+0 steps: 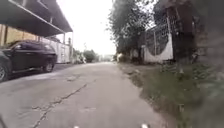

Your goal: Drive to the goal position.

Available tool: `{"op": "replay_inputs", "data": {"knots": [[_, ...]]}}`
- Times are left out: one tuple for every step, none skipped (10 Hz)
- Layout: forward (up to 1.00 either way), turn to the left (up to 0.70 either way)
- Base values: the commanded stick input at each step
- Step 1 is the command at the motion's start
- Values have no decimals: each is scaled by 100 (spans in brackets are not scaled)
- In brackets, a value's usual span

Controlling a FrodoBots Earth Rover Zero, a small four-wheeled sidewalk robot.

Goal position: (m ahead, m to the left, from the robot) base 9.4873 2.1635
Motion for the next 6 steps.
{"op": "replay_inputs", "data": {"knots": [[100, -8], [100, -7], [100, -4], [100, -3], [100, -3], [100, -2]]}}
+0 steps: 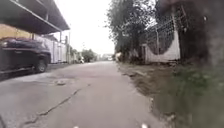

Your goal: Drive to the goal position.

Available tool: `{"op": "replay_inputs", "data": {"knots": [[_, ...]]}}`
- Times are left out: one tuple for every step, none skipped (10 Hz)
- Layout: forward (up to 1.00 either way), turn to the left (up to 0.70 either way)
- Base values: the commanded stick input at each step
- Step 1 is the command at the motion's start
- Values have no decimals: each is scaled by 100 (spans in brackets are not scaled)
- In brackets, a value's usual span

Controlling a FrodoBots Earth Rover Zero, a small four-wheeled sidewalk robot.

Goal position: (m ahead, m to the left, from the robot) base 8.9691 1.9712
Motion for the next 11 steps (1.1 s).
{"op": "replay_inputs", "data": {"knots": [[100, -2], [100, -2], [100, -2], [100, -2], [100, -2], [100, -2], [100, -2], [100, -2], [100, -2], [100, -2], [100, -2]]}}
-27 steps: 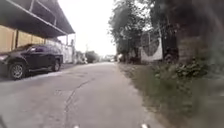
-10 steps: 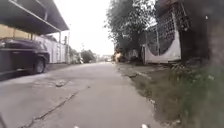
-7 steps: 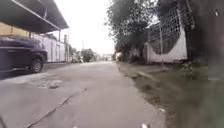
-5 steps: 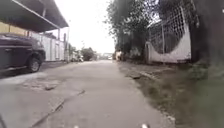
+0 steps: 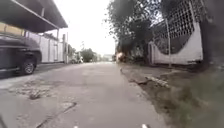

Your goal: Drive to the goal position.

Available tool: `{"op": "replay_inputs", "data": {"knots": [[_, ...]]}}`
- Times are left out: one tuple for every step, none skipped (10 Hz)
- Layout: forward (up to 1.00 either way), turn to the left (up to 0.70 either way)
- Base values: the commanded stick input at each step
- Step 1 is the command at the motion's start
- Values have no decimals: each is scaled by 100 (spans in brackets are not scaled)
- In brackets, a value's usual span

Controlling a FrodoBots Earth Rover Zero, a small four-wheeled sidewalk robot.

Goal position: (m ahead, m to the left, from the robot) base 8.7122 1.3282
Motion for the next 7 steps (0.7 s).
{"op": "replay_inputs", "data": {"knots": [[100, -2], [100, -2], [100, -2], [100, -2], [100, -2], [100, -3], [100, -3]]}}
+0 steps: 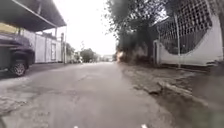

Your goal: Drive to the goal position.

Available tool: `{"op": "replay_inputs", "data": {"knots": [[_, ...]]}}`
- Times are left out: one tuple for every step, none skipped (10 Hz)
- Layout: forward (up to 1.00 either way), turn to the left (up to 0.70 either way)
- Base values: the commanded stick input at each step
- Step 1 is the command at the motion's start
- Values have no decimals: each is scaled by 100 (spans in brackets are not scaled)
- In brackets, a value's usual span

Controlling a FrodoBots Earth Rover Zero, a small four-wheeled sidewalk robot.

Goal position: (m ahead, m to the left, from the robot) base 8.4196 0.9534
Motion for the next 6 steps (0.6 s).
{"op": "replay_inputs", "data": {"knots": [[100, -3], [100, -3], [100, -3], [100, -3], [100, -3], [100, -3]]}}
